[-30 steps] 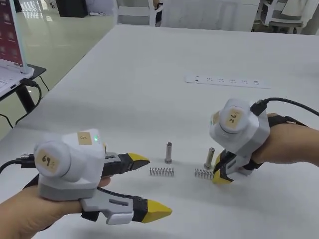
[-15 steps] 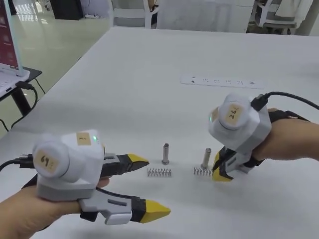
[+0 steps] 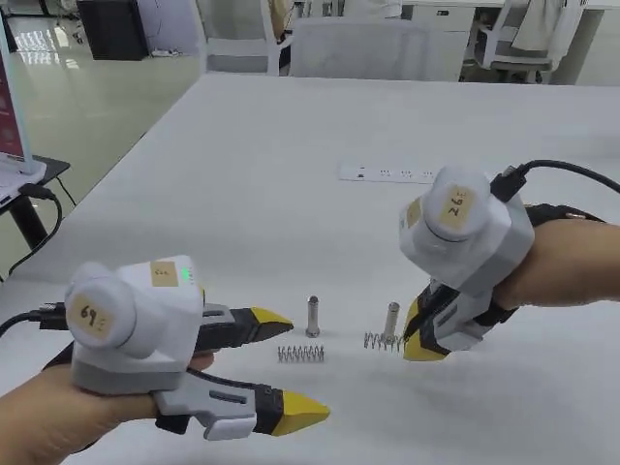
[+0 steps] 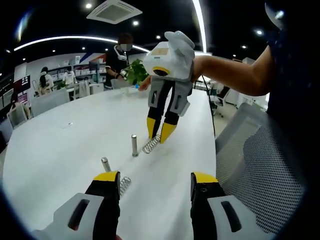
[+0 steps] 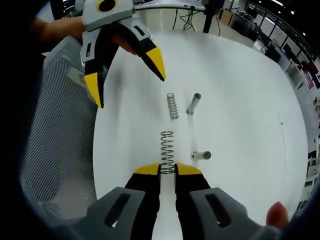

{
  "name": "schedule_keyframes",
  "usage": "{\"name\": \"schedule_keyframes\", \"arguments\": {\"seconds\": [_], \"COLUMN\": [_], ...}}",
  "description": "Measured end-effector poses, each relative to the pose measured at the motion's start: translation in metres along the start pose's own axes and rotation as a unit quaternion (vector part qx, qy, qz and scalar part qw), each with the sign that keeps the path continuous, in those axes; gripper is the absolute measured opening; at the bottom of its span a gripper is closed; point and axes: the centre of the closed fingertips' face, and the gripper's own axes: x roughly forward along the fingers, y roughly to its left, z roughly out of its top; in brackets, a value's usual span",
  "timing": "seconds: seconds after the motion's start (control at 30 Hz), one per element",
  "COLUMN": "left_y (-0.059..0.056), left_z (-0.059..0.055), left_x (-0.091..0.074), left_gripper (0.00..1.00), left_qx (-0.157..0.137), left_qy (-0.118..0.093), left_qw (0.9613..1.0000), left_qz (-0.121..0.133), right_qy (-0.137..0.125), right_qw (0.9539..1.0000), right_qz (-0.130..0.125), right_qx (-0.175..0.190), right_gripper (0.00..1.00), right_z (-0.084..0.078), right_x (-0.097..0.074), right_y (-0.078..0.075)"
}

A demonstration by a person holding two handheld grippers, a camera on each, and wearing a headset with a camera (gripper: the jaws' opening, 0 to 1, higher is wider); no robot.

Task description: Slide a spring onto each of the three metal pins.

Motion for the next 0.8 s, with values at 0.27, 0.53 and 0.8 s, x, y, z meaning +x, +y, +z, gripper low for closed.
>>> {"name": "schedule_keyframes", "arguments": {"seconds": [0.27, 0.53, 0.8], "left_y": [0.002, 0.000, -0.006], "left_z": [0.013, 0.026, 0.031], "left_x": [0.002, 0.009, 0.016], "left_gripper": [0.47, 0.42, 0.37], "left_qx": [0.015, 0.036, 0.053], "left_qy": [-0.002, -0.007, -0.006], "left_qw": [0.9998, 0.9992, 0.9981], "left_qz": [-0.008, -0.017, -0.032], "right_qy": [-0.004, -0.004, -0.011], "right_qw": [0.9999, 0.9997, 0.9993], "right_qz": [-0.005, -0.008, -0.008], "right_qx": [-0.012, -0.025, -0.036], "right_gripper": [0.08, 0.08, 0.08], "right_z": [0.009, 0.017, 0.025], "right_x": [-0.014, -0.023, -0.028], "right_y": [0.006, 0.011, 0.016]}}
